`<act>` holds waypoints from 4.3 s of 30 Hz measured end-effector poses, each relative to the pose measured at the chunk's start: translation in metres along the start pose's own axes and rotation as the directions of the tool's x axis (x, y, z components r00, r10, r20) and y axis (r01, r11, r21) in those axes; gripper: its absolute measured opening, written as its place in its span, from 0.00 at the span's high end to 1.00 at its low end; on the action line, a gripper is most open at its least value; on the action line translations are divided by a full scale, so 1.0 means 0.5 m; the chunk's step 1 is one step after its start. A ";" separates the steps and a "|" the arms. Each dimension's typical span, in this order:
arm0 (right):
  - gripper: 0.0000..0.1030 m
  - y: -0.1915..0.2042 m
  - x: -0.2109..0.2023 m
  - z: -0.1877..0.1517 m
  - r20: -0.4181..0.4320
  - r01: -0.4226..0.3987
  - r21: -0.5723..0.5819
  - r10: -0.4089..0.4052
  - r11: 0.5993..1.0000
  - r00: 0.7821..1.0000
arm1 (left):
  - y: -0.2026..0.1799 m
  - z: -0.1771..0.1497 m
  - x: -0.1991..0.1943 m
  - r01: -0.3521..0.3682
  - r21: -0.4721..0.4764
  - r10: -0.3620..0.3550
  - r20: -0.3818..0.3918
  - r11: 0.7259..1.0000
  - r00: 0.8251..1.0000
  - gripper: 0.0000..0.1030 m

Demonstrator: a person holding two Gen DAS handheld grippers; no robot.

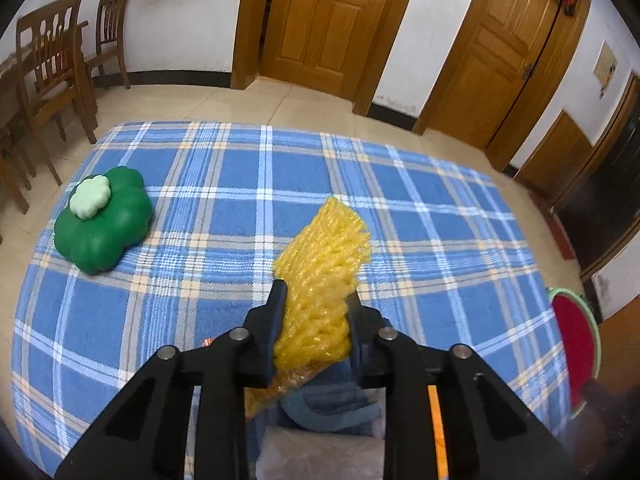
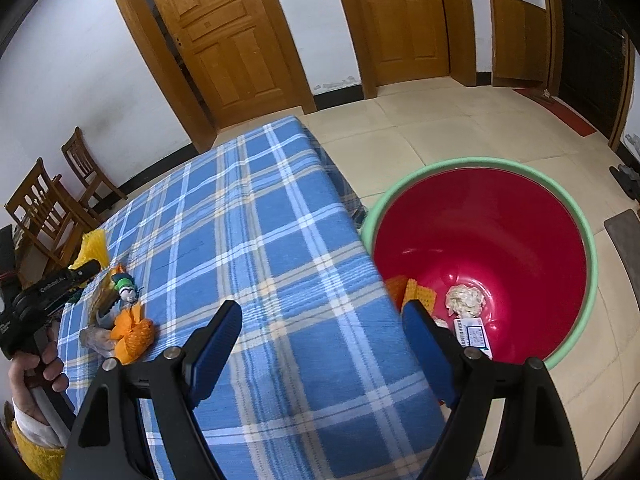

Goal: Collect trash
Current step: 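Grasp the orange glove-like bag with the right tool while the left tool holds the net, then carry net and orange bag over the red bin and open both tools to drop them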

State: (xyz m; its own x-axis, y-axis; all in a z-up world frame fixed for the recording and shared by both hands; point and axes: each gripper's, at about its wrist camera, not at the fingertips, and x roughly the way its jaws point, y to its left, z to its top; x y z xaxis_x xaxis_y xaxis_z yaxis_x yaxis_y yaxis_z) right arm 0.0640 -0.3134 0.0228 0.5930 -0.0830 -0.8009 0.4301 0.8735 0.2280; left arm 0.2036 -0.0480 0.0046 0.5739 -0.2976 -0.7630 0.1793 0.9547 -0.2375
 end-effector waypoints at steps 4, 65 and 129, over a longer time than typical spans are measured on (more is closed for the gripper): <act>0.18 0.023 -0.004 -0.001 0.004 -0.019 -0.022 0.019 1.000 1.000 | 0.000 -0.003 -0.040 0.029 -0.008 -0.029 0.044 1.000 0.999 0.75; 0.76 0.282 0.035 -0.092 -0.078 -0.231 -0.267 0.218 0.936 0.973 | 0.132 -0.151 -0.202 -0.032 -0.134 0.040 0.056 0.990 0.998 0.75; 0.70 -0.282 -0.093 -0.048 0.128 0.044 0.280 -0.083 0.959 0.988 | -0.453 -0.146 -0.114 0.329 0.332 -0.286 -0.172 0.884 0.943 0.75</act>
State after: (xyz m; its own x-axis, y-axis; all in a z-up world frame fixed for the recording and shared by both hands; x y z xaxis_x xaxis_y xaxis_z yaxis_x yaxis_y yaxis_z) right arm -0.0404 -0.4211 0.0147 0.6380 -0.2157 -0.7392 0.6288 0.7000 0.3385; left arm 0.0719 -0.2470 0.0579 0.3520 -0.5534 -0.7549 0.6127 0.7460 -0.2611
